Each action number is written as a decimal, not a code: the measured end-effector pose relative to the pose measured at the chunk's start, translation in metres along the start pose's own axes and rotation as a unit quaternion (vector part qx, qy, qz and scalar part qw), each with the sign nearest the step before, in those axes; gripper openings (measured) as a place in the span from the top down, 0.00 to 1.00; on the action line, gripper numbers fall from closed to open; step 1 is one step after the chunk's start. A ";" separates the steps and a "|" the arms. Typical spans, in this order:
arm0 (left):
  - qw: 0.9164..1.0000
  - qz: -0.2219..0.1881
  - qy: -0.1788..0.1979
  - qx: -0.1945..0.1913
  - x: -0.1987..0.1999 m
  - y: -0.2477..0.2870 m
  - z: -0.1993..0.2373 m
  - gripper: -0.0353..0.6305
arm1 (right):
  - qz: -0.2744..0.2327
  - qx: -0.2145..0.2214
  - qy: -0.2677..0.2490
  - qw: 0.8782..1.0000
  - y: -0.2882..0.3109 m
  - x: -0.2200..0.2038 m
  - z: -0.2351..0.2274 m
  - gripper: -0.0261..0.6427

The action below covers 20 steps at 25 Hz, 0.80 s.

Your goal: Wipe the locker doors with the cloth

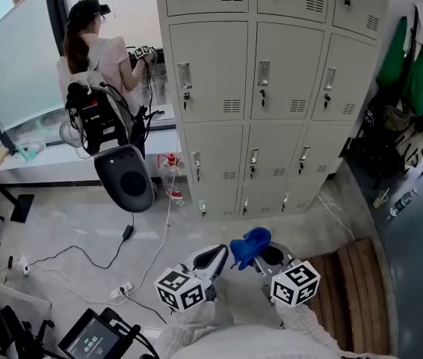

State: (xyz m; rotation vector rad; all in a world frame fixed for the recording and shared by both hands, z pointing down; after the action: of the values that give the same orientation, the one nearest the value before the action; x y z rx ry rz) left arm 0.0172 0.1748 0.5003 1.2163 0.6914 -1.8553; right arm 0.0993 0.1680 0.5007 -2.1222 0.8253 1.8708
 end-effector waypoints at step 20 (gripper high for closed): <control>0.998 0.016 0.020 -0.053 0.141 0.087 0.241 0.94 | -0.039 -0.045 0.012 0.998 0.254 0.111 -0.054 0.88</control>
State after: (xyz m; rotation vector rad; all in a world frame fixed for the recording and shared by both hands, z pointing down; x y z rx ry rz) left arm -0.0584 -0.1051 0.4626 1.1910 0.7786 -1.7500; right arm 0.0183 -0.0991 0.4578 -2.1995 0.6649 1.8801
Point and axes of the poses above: the fingertips, and each gripper's own axes: y forward along the fingers, z to its left, x out of its top, the point moved 1 cm from there along -y, backward along the fingers, and after that the axes turned 14 degrees about -x, right-handed, at the moved point
